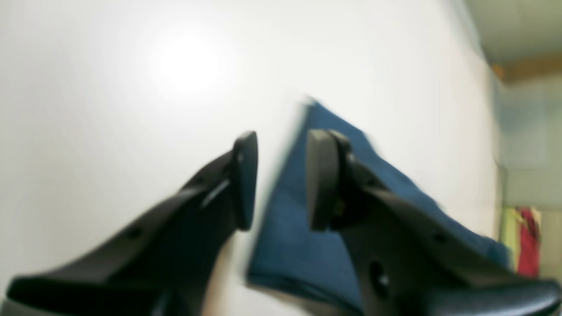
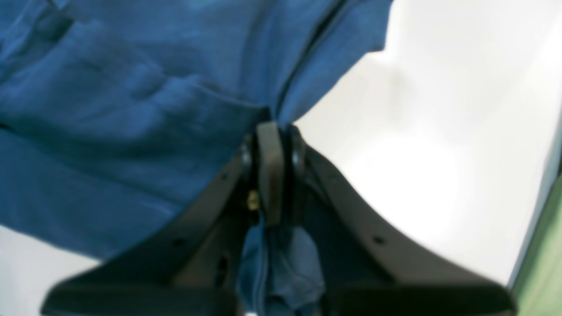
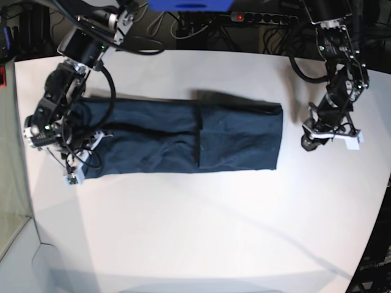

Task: Layout the t-shirt on the table in an organized manner, then fold the t-shirt properly
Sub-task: 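Hold the folded strip with both grippers and straighten its edges, then fold the strip end with the right gripper over toward the left gripper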

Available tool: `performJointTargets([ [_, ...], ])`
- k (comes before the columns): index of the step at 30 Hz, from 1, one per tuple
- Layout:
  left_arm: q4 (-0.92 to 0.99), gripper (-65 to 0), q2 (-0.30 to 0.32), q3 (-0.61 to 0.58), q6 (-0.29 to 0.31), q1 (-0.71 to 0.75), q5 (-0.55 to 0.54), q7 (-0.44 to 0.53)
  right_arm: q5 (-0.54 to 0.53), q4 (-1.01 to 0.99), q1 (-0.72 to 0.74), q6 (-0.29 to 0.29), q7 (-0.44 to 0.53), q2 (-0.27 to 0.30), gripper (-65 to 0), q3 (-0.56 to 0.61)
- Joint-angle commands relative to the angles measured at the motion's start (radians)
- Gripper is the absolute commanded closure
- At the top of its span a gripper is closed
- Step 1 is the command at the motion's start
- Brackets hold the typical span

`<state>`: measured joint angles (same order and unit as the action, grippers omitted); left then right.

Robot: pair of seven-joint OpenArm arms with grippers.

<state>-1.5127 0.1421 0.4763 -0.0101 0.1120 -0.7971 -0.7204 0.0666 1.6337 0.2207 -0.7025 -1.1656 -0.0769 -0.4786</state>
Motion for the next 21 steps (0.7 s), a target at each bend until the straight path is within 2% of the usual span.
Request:
performJointTargets([
  [1, 0.021, -19.1, 0.018, 0.0, 0.009, -0.008, -0.005, -0.001, -0.037, 0.04, 0.018, 0.004, 0.011, 0.002, 0.0, 0.017],
  [6, 0.136, -19.1, 0.029, -0.009, 0.009, -0.051, 0.005, 0.0, -0.06, 0.168, -0.008, 0.004, -0.058, -0.021, 0.0, 0.088],
  [11, 0.163, -19.1, 0.023, -0.012, 0.009, -0.07, 0.005, -0.003, -0.06, 0.285, -0.04, 0.004, -0.109, -0.067, 0.0, 0.231],
  [16, 0.156, -19.0, 0.034, -0.089, 0.009, -0.073, 0.0, -0.003, -0.06, 0.293, -0.045, 0.004, -0.109, -0.08, 0.0, 0.396],
  [21, 0.156, -19.0, 0.027, -0.104, 0.009, -0.071, 0.003, -0.003, -0.058, 0.293, -0.04, 0.004, -0.109, -0.08, 0.0, 0.53],
])
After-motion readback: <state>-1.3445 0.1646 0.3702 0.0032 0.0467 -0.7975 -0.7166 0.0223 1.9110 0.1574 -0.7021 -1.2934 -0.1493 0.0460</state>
